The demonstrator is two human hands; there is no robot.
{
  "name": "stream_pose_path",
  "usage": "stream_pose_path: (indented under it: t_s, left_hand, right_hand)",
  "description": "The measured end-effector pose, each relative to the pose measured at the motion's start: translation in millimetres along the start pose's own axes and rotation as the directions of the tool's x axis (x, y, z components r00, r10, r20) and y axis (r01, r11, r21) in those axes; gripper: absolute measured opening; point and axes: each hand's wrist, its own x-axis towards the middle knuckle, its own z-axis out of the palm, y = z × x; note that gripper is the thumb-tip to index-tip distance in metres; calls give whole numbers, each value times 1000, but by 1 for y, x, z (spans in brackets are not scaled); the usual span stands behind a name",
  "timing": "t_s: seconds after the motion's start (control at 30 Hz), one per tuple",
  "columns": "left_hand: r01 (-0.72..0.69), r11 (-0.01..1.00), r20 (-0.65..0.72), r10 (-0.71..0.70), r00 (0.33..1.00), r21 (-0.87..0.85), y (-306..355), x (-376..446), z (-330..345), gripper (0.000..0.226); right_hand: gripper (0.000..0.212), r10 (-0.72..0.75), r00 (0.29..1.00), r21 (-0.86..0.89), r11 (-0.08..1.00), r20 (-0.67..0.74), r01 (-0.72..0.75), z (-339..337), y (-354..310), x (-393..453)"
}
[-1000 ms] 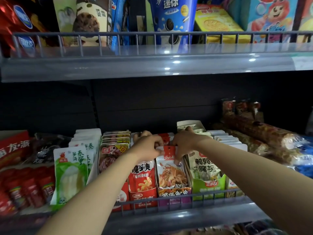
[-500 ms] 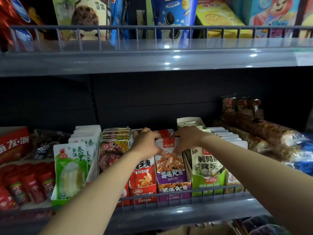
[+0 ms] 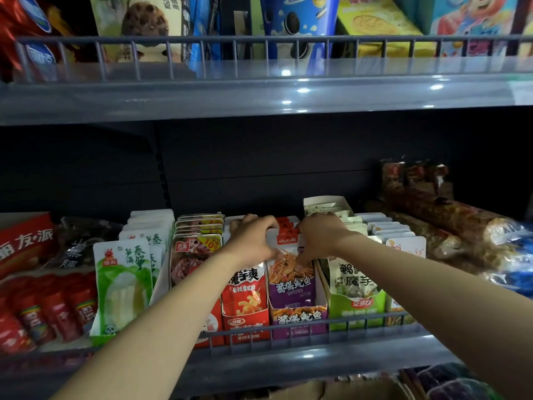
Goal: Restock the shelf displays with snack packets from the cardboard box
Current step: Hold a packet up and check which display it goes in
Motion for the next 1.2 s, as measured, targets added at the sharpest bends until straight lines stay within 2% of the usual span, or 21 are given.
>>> stream_pose_path:
  t_s: [0.13,0.23,0.3,0.37,0.43,0.53,0.67,0.87,1.0,1.07,1.17,1.2]
  left_hand:
    - [-180,973,-34,187,982,141,-5,-1,4,77]
    - [-217,938,-14,229,973,268,-9,1,5,74]
    - [-232,920,-6,246,969,317,-10,1,7,75]
    - [-236,907,-9,255,967,349,-11,1,9,78]
    - [-230,904,-13,252,968,359,-12,2,11,82]
    - [-239,896,-8,261,965,374,-12,2,11,84]
    - [-244,874,0,269,963,419,-13,4,11,83]
    - [-184,853,63,176,982,488,-8,4,13,127]
    - [-177,830,23,195,981,530,-5,3,17,131]
    - [-181,825,6,210,978,536,-4,2,18,128]
    - [-184,822,2,217,976,539,-2,0,17,125]
    - [-186,824,4,217,976,536,-1,0,17,123]
  right_hand:
    - [69,-31,998,27,999,-57,32,4,1,1]
    - [72,-32,994,204,977,-104,53,3,6,0]
    - [71,-48,994,191,979,-97,66,2,9,-2]
    - [71,-67,995,68,995,-71,72,3,7,-4]
    - [69,-64,996,20,998,-61,65,3,6,-4]
    - [64,-28,997,42,999,-70,31,4,5,-2]
    - [55,34,996,157,987,-78,-22,6,4,1]
    - [49,63,995,206,978,-83,-45,8,5,4]
    - [45,-2,1000,154,988,-22,5,2,7,3]
    - [50,-28,999,155,988,23,24,-1,8,3]
    - [74,-44,996,120,992,84,33,-4,5,1]
    - [75,-49,996,87,995,78,42,-3,4,1]
